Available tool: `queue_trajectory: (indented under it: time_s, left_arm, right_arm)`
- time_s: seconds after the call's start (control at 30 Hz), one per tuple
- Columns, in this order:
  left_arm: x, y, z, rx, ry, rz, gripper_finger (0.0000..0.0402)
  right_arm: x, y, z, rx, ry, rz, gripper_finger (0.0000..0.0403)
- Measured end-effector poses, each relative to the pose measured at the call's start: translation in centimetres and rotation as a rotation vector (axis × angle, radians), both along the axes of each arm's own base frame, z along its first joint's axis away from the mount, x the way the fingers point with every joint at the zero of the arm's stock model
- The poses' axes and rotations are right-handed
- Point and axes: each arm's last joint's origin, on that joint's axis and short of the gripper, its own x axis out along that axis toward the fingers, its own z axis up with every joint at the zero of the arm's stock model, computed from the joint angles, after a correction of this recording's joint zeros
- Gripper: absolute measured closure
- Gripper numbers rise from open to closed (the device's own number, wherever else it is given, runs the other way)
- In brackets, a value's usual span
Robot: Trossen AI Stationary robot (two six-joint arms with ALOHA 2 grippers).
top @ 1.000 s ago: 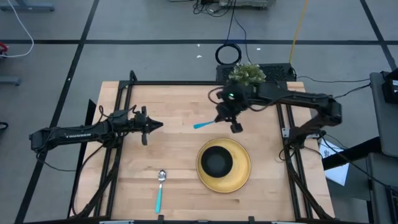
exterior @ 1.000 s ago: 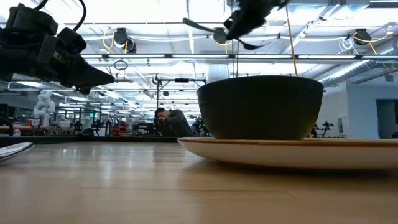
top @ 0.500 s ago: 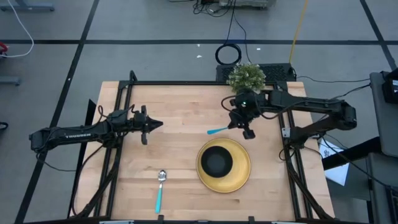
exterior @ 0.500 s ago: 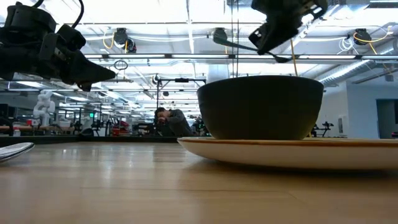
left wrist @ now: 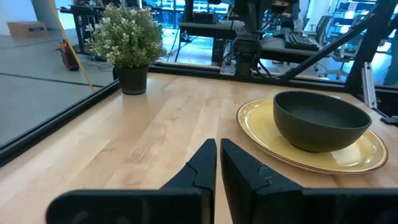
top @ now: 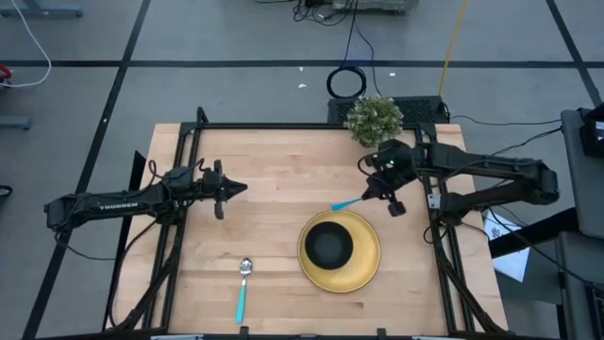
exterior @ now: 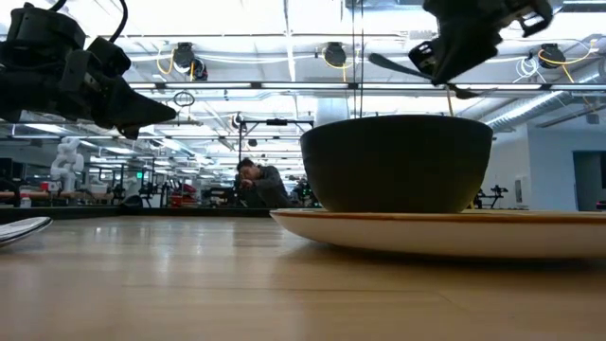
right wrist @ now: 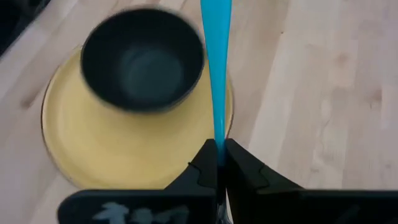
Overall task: Set table place
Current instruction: Put the blue fork on the yellow plate to the right of the black bowl
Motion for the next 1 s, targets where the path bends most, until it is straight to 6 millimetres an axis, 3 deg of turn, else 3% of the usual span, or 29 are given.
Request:
queue_trajectory:
  time_s: [0.6, 1.0]
  left_arm:
    - [0.0, 0.2, 0.0, -0.037, -0.006, 0.058, 0.0373]
    - [0.0, 0.3, 0.0, -0.058, -0.01, 0.102, 0.0373]
  right_arm:
    - [-1.0, 3.9, -1.6, -0.118, 0.087, 0.414, 0.0403]
    - [0.5, 5.8, -4.6, -0.154, 0.252, 0.659, 0.0403]
